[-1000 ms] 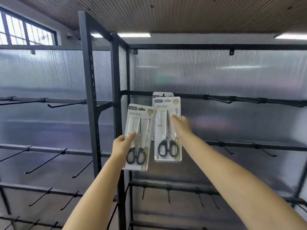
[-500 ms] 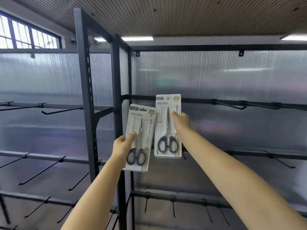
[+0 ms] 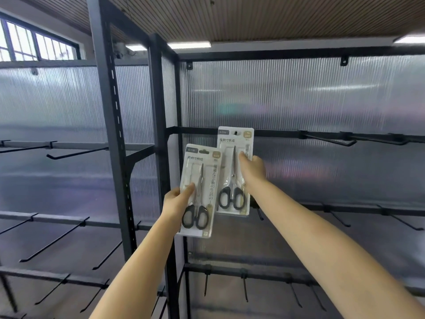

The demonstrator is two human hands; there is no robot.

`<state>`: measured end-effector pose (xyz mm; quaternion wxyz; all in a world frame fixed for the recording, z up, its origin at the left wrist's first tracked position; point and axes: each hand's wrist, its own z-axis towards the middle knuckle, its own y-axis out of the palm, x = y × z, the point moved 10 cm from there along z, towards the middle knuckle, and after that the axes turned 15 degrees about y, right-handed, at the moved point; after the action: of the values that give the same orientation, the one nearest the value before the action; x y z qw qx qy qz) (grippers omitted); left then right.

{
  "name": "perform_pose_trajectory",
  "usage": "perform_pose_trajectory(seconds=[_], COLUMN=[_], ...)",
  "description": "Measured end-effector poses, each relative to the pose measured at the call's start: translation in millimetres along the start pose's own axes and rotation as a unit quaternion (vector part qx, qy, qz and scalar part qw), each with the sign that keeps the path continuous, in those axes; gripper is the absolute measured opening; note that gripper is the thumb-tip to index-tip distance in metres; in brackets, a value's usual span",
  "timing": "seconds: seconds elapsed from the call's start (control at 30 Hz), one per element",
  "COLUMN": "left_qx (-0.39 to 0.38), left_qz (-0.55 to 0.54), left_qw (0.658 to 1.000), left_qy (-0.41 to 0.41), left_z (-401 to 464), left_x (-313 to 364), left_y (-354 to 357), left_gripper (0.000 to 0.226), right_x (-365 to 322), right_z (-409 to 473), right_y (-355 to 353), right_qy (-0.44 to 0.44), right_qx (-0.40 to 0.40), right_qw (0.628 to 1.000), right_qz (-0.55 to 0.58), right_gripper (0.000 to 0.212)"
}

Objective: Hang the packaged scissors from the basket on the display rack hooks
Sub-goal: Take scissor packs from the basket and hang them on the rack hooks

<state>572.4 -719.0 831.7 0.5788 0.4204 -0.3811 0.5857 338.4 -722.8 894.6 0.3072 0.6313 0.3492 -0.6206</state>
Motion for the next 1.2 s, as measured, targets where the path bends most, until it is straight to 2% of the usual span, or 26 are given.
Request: perform_pose_trajectory(seconds=[0.27,0.47,0.6,0.7,0.93,1.07,1.2], left_qx=[0.001,0.012,0.016,0.014,-0.006,-0.011,-0.013], left_qz=[-0.016,-0.028,-0.023,-0.023,-0.037,-0.032,-0.032], left_qw=[1.000,0.999,0.999,0.999,0.999,0.999,0.999], left_qy=[-0.016,-0.025,-0.027,-0.028,-0.028,-0.030,-0.035], left_z=[11,14,19,21,14,16,17], left_x=[-12,-14,-18,-18,-13,-20,-26], left_y=[-2,-5,-11,-11,0,3,7], left_gripper=[0.027,0.025,0.024,0.022,0.029,0.018,0.028], right_x=[-7,-17,-12,-8,-8,-12,-16], right_z=[2,-7,0,7,18,20,17], right_y=[-10,-5,-4,-5,-15,-17,-18], right_qy=[-0.051,-0.084,-0.051,-0.034,-0.059,-0.076,-0.101], right_qx=[0.044,-0.005,-0.014,-0.006,0.040,0.054,0.084], right_qw=[0.998,0.996,0.998,0.998,0.997,0.994,0.986], right_qz=[-0.020,0.015,0.043,0.053,-0.041,-0.062,-0.098], right_gripper=[0.041,0.033,0.029,0.037,0.041,0.039,0.034])
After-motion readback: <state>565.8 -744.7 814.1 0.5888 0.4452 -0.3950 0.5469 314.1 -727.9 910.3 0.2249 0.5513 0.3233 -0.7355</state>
